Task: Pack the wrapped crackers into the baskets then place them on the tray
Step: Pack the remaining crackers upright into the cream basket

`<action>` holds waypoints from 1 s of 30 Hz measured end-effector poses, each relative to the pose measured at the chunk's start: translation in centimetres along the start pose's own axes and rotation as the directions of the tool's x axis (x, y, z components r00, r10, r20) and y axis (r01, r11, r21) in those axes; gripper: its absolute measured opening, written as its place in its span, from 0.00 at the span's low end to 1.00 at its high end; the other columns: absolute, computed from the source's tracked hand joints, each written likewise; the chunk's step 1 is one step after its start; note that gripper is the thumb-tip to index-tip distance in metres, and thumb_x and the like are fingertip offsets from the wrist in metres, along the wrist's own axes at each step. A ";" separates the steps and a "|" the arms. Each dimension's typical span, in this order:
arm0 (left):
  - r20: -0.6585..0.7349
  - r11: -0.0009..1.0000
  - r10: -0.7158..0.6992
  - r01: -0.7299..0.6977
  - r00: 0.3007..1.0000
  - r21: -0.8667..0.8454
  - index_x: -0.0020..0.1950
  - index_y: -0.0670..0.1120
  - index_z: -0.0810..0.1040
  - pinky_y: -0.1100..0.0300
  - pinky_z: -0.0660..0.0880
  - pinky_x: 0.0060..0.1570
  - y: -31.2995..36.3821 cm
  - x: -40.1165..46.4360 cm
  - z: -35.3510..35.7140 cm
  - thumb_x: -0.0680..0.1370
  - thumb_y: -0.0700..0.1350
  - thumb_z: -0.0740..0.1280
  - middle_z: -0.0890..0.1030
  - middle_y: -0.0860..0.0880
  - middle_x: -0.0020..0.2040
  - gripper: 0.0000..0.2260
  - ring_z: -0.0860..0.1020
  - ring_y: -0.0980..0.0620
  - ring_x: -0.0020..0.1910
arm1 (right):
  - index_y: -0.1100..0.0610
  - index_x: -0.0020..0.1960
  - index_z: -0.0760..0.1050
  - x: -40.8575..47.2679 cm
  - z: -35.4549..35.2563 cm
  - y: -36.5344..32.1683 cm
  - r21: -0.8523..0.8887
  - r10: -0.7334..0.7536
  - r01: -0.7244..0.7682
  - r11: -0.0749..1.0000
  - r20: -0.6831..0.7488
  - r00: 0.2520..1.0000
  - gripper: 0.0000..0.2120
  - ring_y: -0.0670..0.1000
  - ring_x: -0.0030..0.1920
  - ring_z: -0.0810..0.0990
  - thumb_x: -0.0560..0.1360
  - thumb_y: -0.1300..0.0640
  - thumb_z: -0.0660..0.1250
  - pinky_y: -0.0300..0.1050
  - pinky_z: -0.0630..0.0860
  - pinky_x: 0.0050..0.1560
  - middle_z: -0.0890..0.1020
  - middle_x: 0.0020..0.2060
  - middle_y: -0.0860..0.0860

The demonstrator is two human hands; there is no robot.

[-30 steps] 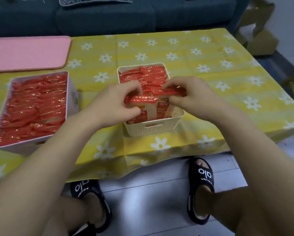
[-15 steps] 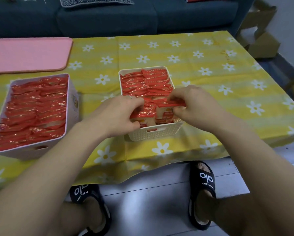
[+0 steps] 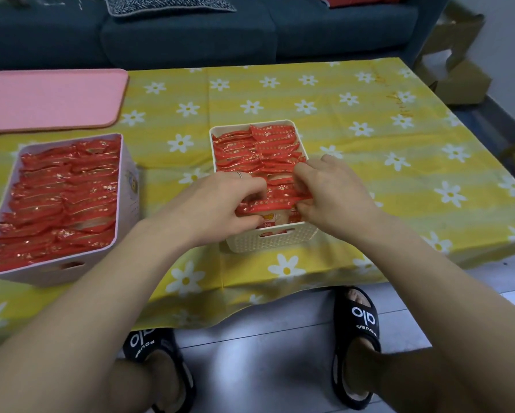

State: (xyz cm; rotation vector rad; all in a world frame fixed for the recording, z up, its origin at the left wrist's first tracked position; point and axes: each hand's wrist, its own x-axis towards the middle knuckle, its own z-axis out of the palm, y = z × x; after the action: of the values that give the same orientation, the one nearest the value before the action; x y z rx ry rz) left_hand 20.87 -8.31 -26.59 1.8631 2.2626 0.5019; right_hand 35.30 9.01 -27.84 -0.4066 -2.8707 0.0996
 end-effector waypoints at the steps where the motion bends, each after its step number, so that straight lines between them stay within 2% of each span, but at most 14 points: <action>1: -0.015 1.000 0.012 -0.013 1.000 -0.014 0.53 0.51 0.76 0.51 0.74 0.46 0.2 0.1 0.2 0.74 0.52 0.73 0.78 0.55 0.47 0.12 0.75 0.52 0.46 | 0.52 0.41 0.64 -0.1 0.0 -0.1 0.035 0.008 -0.009 0.999 0.027 1.000 0.15 0.58 0.42 0.73 0.64 0.61 0.70 0.50 0.68 0.41 0.77 0.39 0.53; 4: -0.031 0.999 0.036 -0.037 0.999 -0.030 0.52 0.49 0.77 0.51 0.74 0.47 0.9 0.5 0.8 0.74 0.50 0.74 0.78 0.54 0.47 0.11 0.76 0.50 0.47 | 0.54 0.39 0.69 -0.1 -0.4 0.0 0.141 0.030 -0.051 0.989 0.145 0.989 0.09 0.57 0.43 0.75 0.66 0.62 0.68 0.49 0.68 0.38 0.75 0.39 0.50; 6: -0.038 0.999 0.044 -0.045 0.998 -0.017 0.52 0.49 0.76 0.53 0.73 0.47 1.2 0.9 1.2 0.74 0.50 0.73 0.76 0.54 0.46 0.11 0.75 0.51 0.47 | 0.56 0.42 0.76 -0.3 -1.4 0.5 0.193 0.048 -0.083 0.978 0.176 0.983 0.05 0.56 0.44 0.77 0.68 0.64 0.68 0.49 0.70 0.40 0.75 0.40 0.49; 8: -0.053 0.998 0.056 -0.057 0.997 -0.020 0.50 0.49 0.74 0.55 0.70 0.45 1.5 1.3 1.4 0.75 0.51 0.74 0.75 0.55 0.45 0.11 0.74 0.52 0.46 | 0.56 0.48 0.80 -0.7 -2.7 0.8 0.258 0.109 -0.134 0.957 0.110 0.988 0.10 0.53 0.44 0.78 0.69 0.67 0.67 0.49 0.74 0.45 0.78 0.42 0.49; 10: -0.054 0.998 0.052 -0.054 0.997 -0.028 0.49 0.48 0.74 0.56 0.70 0.45 1.8 1.8 1.7 0.75 0.51 0.74 0.75 0.53 0.45 0.11 0.74 0.51 0.46 | 0.54 0.47 0.80 -1.3 -3.9 0.8 0.369 0.189 -0.204 0.907 0.078 0.979 0.12 0.51 0.42 0.79 0.70 0.68 0.66 0.45 0.75 0.44 0.81 0.41 0.49; 12: -0.054 0.999 0.033 -0.035 0.998 -0.038 0.50 0.47 0.76 0.55 0.71 0.46 2.1 2.2 2.0 0.75 0.51 0.73 0.76 0.52 0.46 0.11 0.75 0.50 0.46 | 0.52 0.46 0.80 -1.7 -4.5 0.8 0.488 0.229 -0.270 0.830 0.143 0.963 0.11 0.50 0.40 0.80 0.71 0.67 0.65 0.42 0.75 0.43 0.83 0.41 0.48; 14: -0.058 0.999 0.011 -0.013 0.998 -0.049 0.50 0.49 0.76 0.56 0.71 0.46 2.3 2.4 2.3 0.75 0.52 0.73 0.75 0.53 0.46 0.10 0.75 0.51 0.46 | 0.50 0.47 0.80 -1.9 -4.6 0.8 0.551 0.202 -0.299 0.779 0.232 0.952 0.12 0.50 0.41 0.81 0.72 0.65 0.66 0.42 0.77 0.44 0.84 0.43 0.46; 17: -0.048 0.999 -0.001 -0.002 0.999 -0.054 0.50 0.48 0.79 0.59 0.68 0.44 2.2 2.3 2.5 0.76 0.52 0.72 0.75 0.53 0.46 0.09 0.74 0.53 0.45 | 0.46 0.50 0.80 -2.1 -4.2 0.7 0.517 0.133 -0.289 0.806 0.318 0.939 0.12 0.46 0.41 0.80 0.71 0.61 0.69 0.38 0.76 0.43 0.83 0.45 0.43; 20: -0.044 0.996 0.014 -0.018 0.999 -0.088 0.51 0.46 0.82 0.63 0.67 0.44 1.9 2.2 2.2 0.76 0.48 0.71 0.77 0.52 0.45 0.07 0.75 0.53 0.44 | 0.47 0.47 0.81 -2.1 -3.4 0.6 0.430 0.077 -0.211 0.878 0.308 0.948 0.07 0.41 0.40 0.79 0.71 0.57 0.72 0.38 0.74 0.42 0.83 0.41 0.43; 22: -0.024 0.995 -0.006 0.003 1.000 -0.097 0.51 0.48 0.82 0.58 0.74 0.46 1.7 2.1 1.8 0.75 0.48 0.72 0.79 0.53 0.43 0.07 0.77 0.54 0.42 | 0.49 0.46 0.82 -2.1 -3.1 0.6 0.397 0.064 -0.179 0.900 0.287 0.956 0.04 0.40 0.40 0.78 0.73 0.57 0.71 0.38 0.73 0.42 0.82 0.40 0.43; 24: 0.000 0.994 -0.054 0.054 0.999 -0.095 0.49 0.50 0.82 0.53 0.77 0.43 1.7 2.1 1.4 0.75 0.49 0.72 0.79 0.57 0.38 0.05 0.77 0.57 0.38 | 0.52 0.48 0.82 -2.1 -3.0 0.8 0.359 0.059 -0.155 0.921 0.265 0.962 0.04 0.39 0.39 0.76 0.73 0.57 0.71 0.31 0.69 0.39 0.80 0.41 0.43; 26: -0.001 0.989 -0.096 0.095 0.995 -0.110 0.46 0.53 0.80 0.52 0.78 0.41 1.8 2.1 1.3 0.75 0.49 0.72 0.77 0.59 0.34 0.03 0.77 0.59 0.36 | 0.54 0.49 0.81 -2.1 -2.9 0.9 0.313 0.057 -0.138 0.940 0.253 0.966 0.05 0.37 0.37 0.73 0.74 0.58 0.70 0.29 0.67 0.38 0.78 0.40 0.43; 28: -0.017 0.983 -0.116 0.112 0.993 -0.143 0.44 0.54 0.78 0.51 0.78 0.40 1.9 2.3 1.3 0.75 0.47 0.72 0.78 0.59 0.33 0.03 0.78 0.60 0.36 | 0.54 0.50 0.81 -2.1 -2.8 1.0 0.278 0.065 -0.135 0.951 0.248 0.967 0.05 0.38 0.37 0.72 0.74 0.58 0.70 0.31 0.66 0.37 0.78 0.42 0.45; 30: -0.022 0.978 -0.119 0.113 0.993 -0.176 0.43 0.54 0.77 0.50 0.78 0.40 2.0 2.5 1.4 0.76 0.46 0.70 0.80 0.58 0.34 0.04 0.79 0.58 0.37 | 0.53 0.51 0.80 -2.1 -2.8 1.1 0.259 0.080 -0.142 0.955 0.238 0.968 0.06 0.39 0.37 0.71 0.74 0.56 0.70 0.39 0.66 0.39 0.78 0.44 0.48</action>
State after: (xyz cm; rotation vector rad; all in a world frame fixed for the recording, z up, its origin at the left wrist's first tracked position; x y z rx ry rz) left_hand 22.69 -5.31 -26.95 1.6413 2.2503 0.6911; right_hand 38.19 9.54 -25.70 -0.5315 -2.9890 0.5931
